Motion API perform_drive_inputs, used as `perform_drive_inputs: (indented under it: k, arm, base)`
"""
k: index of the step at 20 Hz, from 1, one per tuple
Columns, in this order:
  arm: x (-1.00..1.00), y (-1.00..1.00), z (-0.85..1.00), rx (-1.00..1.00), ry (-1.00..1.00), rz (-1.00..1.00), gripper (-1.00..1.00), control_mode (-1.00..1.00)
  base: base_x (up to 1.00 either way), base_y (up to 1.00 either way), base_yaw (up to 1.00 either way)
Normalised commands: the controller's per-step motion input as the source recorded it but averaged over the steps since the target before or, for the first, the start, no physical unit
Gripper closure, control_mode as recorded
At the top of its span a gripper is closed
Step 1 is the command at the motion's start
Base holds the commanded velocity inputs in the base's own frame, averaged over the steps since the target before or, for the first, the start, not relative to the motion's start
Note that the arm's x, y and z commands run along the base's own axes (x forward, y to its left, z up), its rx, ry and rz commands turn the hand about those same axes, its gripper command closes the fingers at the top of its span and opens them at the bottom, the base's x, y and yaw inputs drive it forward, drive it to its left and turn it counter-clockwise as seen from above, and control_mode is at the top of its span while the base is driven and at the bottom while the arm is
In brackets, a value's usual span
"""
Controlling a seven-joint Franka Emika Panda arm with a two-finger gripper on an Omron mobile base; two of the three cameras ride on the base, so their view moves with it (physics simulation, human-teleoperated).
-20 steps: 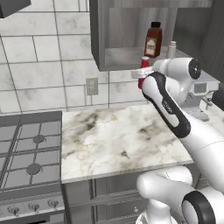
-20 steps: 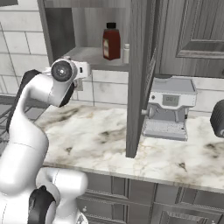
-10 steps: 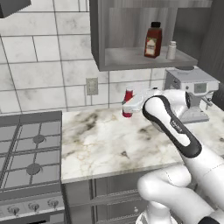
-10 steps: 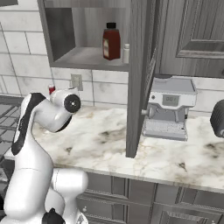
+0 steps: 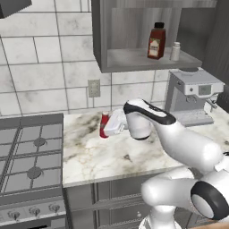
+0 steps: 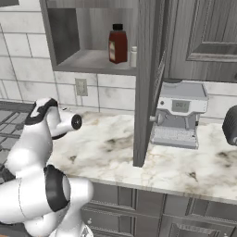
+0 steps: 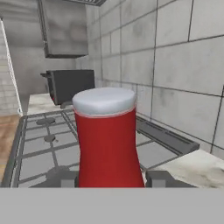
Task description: Collect the paprika, ketchup, and shaker from the cabinet and place them next to the stove.
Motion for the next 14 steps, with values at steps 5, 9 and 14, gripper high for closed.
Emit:
perform_drive_inputs:
  k: [5,9,14]
  arm:
    - [0.63,0.57,-0.61,0.0,0.08,0.15,1.0,-1.0]
    - [0.4,0.58,-0.33,0.0,0.06,0.03,1.0,-1.0]
    - [0.28,0.61,-0.13,-0.04,0.01,0.0,1.0,-1.0]
  base:
    - [0.0,0.0,0.0]
    - [0.0,0.0,0.0]
    - [0.0,0.0,0.0]
